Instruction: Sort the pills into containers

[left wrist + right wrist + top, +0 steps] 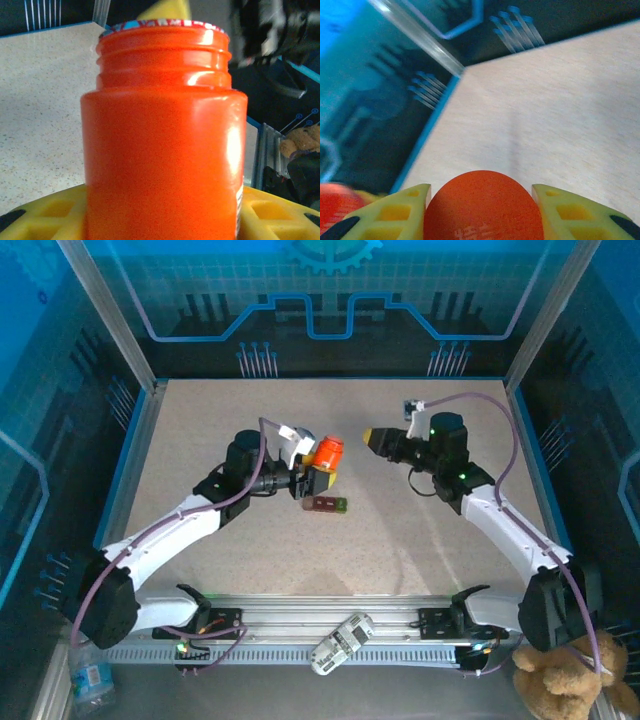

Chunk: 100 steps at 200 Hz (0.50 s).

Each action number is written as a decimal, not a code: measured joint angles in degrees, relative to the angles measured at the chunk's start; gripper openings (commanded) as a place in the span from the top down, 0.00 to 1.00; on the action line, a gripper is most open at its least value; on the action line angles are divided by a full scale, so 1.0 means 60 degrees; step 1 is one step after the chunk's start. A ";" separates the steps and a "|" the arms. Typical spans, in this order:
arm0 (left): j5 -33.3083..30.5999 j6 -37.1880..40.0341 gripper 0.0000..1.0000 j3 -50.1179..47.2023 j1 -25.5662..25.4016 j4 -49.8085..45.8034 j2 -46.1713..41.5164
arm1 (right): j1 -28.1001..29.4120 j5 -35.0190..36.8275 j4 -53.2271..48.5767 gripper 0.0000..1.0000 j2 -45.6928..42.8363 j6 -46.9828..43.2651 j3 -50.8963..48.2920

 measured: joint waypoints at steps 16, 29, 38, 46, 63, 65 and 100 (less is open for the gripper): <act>-0.0208 0.0102 1.00 -0.0087 0.0000 0.0015 -0.0168 | 0.0000 0.1064 -0.0896 0.60 -0.0004 -0.0233 -0.0437; -0.0350 0.0131 1.00 -0.0186 0.0000 0.0011 -0.0259 | 0.0000 0.1683 -0.1479 0.60 0.0069 -0.0328 -0.0754; -0.0514 0.0135 1.00 -0.0284 0.0000 0.0018 -0.0310 | 0.0000 0.2116 -0.1661 0.60 0.0211 -0.0335 -0.1009; -0.0630 0.0142 1.00 -0.0393 0.0000 0.0018 -0.0364 | 0.0000 0.2408 -0.1712 0.60 0.0382 -0.0331 -0.1206; -0.0885 0.0157 1.00 -0.0627 0.0000 0.0011 -0.0470 | 0.0004 0.2958 -0.1792 0.60 0.0892 -0.0295 -0.1552; -0.0914 0.0164 1.00 -0.0652 0.0000 0.0011 -0.0481 | 0.0007 0.2994 -0.1800 0.60 0.0958 -0.0291 -0.1574; -0.1198 0.0175 1.00 -0.0739 0.0000 -0.0066 -0.0645 | 0.0175 0.3778 -0.1770 0.60 0.1974 -0.0171 -0.1767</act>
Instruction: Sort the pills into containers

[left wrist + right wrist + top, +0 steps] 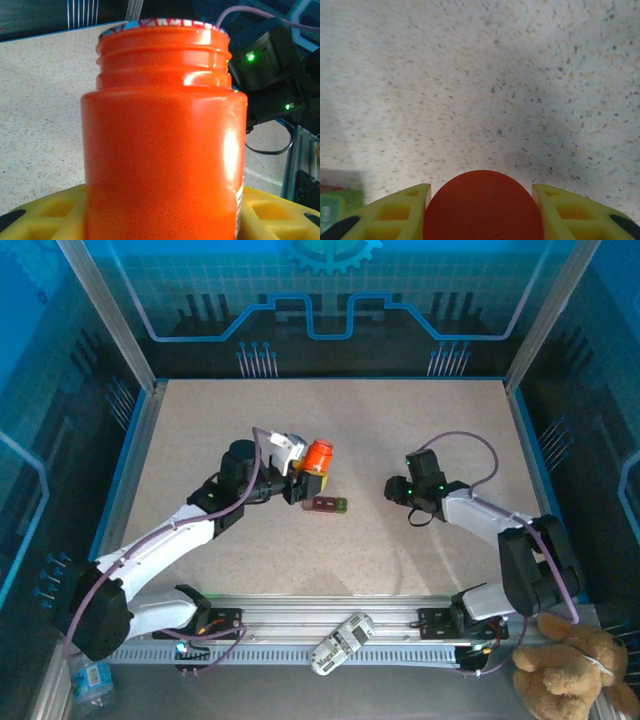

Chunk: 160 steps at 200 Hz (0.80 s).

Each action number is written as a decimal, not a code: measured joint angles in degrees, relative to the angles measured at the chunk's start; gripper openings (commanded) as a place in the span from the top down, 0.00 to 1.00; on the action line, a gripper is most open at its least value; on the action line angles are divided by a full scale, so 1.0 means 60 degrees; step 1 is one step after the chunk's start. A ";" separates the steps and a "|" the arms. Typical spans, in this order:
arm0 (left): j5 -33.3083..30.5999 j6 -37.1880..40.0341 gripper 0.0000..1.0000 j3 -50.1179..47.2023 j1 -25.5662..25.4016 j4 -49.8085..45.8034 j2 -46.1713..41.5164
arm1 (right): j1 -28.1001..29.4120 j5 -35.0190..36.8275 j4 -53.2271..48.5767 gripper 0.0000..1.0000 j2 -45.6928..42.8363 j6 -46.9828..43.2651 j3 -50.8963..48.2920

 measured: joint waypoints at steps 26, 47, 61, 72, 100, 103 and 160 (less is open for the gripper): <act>-0.0109 0.0000 1.00 0.0000 0.0004 0.0000 -0.0178 | 0.0350 0.0404 0.0066 0.57 0.0492 0.0189 -0.0058; -0.0178 0.0000 1.00 0.0000 0.0000 -0.0018 -0.0288 | 0.0546 0.0579 0.0091 0.49 0.0834 0.0342 -0.0058; -0.0200 0.0000 1.00 0.0000 0.0000 -0.0033 -0.0328 | 0.0590 0.0616 0.0251 0.42 0.0896 0.0499 -0.0051; -0.0222 -0.0004 1.00 -0.0004 0.0000 -0.0029 -0.0335 | 0.0601 0.0619 0.0266 0.37 0.0991 0.0525 -0.0051; -0.0255 -0.0007 1.00 -0.0066 0.0004 -0.0029 -0.0350 | 0.0619 0.0546 0.0255 0.25 0.1075 0.0499 0.0000; -0.0255 -0.0011 1.00 -0.0073 0.0000 -0.0040 -0.0357 | 0.0619 0.0546 0.0244 0.23 0.1075 0.0492 0.0011; -0.0586 -0.0011 1.00 -0.0324 0.0004 -0.0160 -0.0663 | 0.0597 0.1078 -0.0991 0.00 0.0474 0.0157 0.0616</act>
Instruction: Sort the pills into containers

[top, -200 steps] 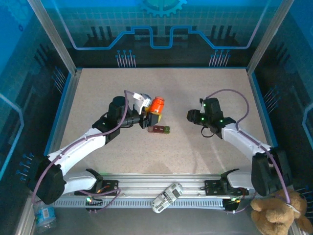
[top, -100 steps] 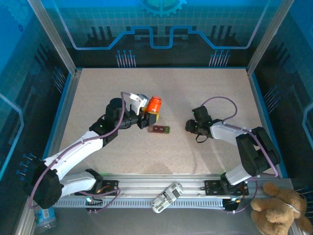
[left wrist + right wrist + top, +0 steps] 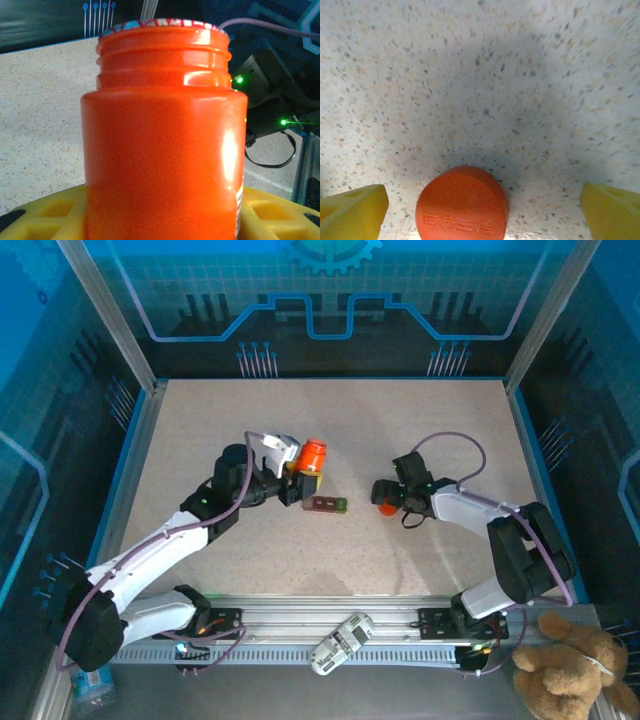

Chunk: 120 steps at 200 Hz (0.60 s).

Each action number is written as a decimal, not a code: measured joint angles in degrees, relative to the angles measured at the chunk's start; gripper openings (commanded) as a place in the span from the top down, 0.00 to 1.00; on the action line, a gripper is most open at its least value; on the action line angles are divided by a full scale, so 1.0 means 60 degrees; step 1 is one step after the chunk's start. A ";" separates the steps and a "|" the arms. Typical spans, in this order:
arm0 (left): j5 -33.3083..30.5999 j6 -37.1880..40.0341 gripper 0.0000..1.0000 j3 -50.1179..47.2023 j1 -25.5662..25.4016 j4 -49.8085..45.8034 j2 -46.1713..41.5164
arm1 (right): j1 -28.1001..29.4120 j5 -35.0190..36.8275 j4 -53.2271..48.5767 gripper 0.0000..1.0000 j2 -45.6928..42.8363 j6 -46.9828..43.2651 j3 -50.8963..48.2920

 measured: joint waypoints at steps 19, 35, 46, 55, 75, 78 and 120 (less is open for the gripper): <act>-0.0109 0.0000 1.00 -0.0091 -0.0004 -0.0047 -0.0178 | 0.0000 0.0572 -0.0291 0.00 -0.0375 -0.0076 0.0321; -0.0219 0.0004 1.00 -0.0120 -0.0004 -0.0149 -0.0284 | -0.0025 0.0976 -0.0382 0.00 -0.0827 -0.0066 0.0353; -0.0280 0.0004 1.00 -0.0120 -0.0004 -0.0222 -0.0342 | -0.0124 0.1158 -0.0441 0.00 -0.1184 -0.0018 0.0353; -0.0339 0.0004 1.00 -0.0127 -0.0004 -0.0284 -0.0393 | -0.0277 0.1144 -0.0455 0.00 -0.1399 0.0051 0.0350; -0.0459 0.0004 1.00 -0.0157 0.0000 -0.0506 -0.0535 | -0.0878 0.0736 -0.0350 0.00 -0.1716 0.0069 0.0321; -0.0481 0.0004 1.00 -0.0160 0.0000 -0.0539 -0.0546 | -0.0980 0.0623 -0.0306 0.00 -0.1734 0.0073 0.0299; -0.0732 0.0004 1.00 -0.0430 0.0000 -0.0980 -0.0882 | -0.1202 -0.1078 0.0047 0.03 -0.1738 -0.0219 -0.0004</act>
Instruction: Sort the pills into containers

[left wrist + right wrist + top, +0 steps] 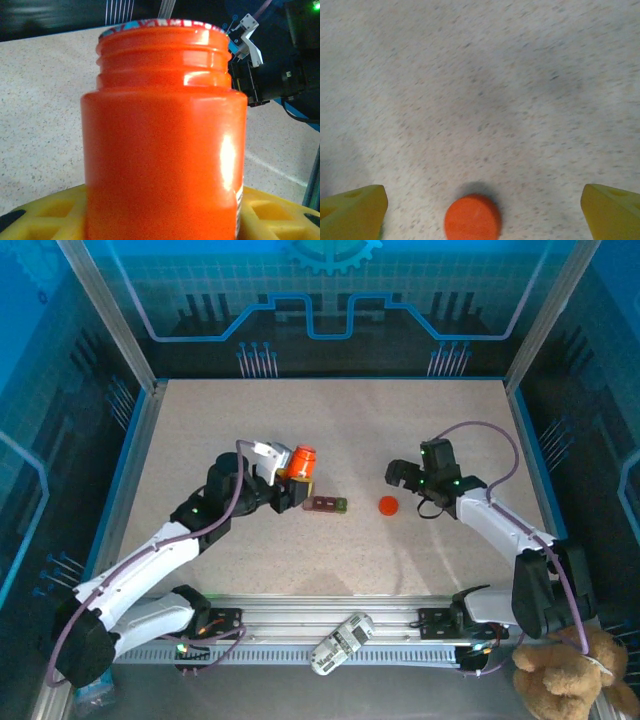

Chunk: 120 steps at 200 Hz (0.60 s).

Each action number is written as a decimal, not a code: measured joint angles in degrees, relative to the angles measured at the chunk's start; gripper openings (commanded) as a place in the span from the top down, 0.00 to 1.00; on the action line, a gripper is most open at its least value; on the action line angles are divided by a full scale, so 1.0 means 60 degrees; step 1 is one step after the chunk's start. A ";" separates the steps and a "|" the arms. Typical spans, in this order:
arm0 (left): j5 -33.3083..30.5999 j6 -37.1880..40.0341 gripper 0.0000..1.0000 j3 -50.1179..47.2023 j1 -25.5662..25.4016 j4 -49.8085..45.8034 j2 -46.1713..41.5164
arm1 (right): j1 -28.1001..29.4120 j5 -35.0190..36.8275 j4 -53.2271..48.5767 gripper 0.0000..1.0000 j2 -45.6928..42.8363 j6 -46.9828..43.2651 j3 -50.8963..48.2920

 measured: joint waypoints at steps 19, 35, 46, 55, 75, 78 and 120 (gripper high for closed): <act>-0.0175 -0.0004 1.00 -0.0222 0.0000 -0.0153 -0.0080 | 0.0135 -0.0750 0.0270 0.06 0.0142 -0.0142 0.0004; -0.0328 -0.0036 1.00 -0.0459 0.0000 -0.0302 -0.0087 | 0.0488 -0.1162 0.0310 0.07 0.0426 -0.0317 0.0149; -0.0419 -0.0058 1.00 -0.0656 0.0000 -0.0357 -0.0087 | 0.0860 -0.1246 0.0262 0.07 0.0710 -0.0455 0.0368; -0.0484 -0.0073 1.00 -0.0827 0.0000 -0.0404 -0.0087 | 0.1180 -0.1253 0.0266 0.07 0.0962 -0.0576 0.0565; -0.0612 -0.0109 1.00 -0.1202 0.0004 -0.0463 -0.0087 | 0.1759 -0.1268 0.0182 0.07 0.1417 -0.0831 0.1056; -0.0623 -0.0120 1.00 -0.1268 0.0007 -0.0459 -0.0087 | 0.1876 -0.1239 0.0171 0.07 0.1490 -0.0871 0.1180; -0.0871 -0.0364 1.00 -0.1872 0.0007 -0.0463 -0.0084 | 0.2769 -0.1009 0.0098 0.08 0.2339 -0.1217 0.1974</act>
